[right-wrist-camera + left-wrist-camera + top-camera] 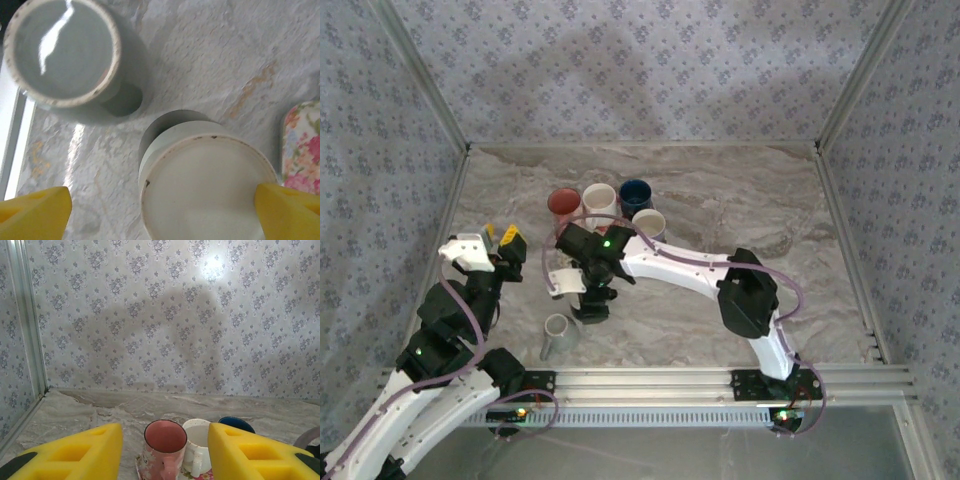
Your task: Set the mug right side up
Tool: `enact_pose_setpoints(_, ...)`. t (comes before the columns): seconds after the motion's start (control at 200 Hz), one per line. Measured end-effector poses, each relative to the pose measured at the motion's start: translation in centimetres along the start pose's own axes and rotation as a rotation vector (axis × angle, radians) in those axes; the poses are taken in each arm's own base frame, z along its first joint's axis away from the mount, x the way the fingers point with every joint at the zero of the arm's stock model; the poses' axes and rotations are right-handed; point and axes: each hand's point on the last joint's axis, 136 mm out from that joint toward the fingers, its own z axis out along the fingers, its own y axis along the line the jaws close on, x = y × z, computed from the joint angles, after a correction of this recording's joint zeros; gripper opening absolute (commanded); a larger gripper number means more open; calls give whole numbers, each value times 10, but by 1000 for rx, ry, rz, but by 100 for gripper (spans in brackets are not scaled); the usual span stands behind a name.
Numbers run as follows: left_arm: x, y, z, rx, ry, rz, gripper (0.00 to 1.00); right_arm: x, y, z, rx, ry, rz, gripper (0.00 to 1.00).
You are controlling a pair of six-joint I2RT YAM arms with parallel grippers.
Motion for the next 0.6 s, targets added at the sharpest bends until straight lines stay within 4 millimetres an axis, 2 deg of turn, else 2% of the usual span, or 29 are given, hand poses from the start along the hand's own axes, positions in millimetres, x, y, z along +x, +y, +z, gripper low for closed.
enact_pose_setpoints(0.12,0,0,0,0,0,0,48,12,12,-8,-34,40,17,95)
enact_pose_setpoints(0.28,0,0,0,0,0,2,48,12,15,-25,-16,44,42,100)
enact_pose_setpoints(0.41,1,0,1,0,2,4,48,2,3,-40,43,36,108,100)
enact_pose_setpoints(0.485,2,0,1,-1,3,5,48,-11,-8,-48,78,18,137,100)
enact_pose_setpoints(0.6,2,-1,1,-1,4,6,48,-19,-12,-44,91,17,169,100)
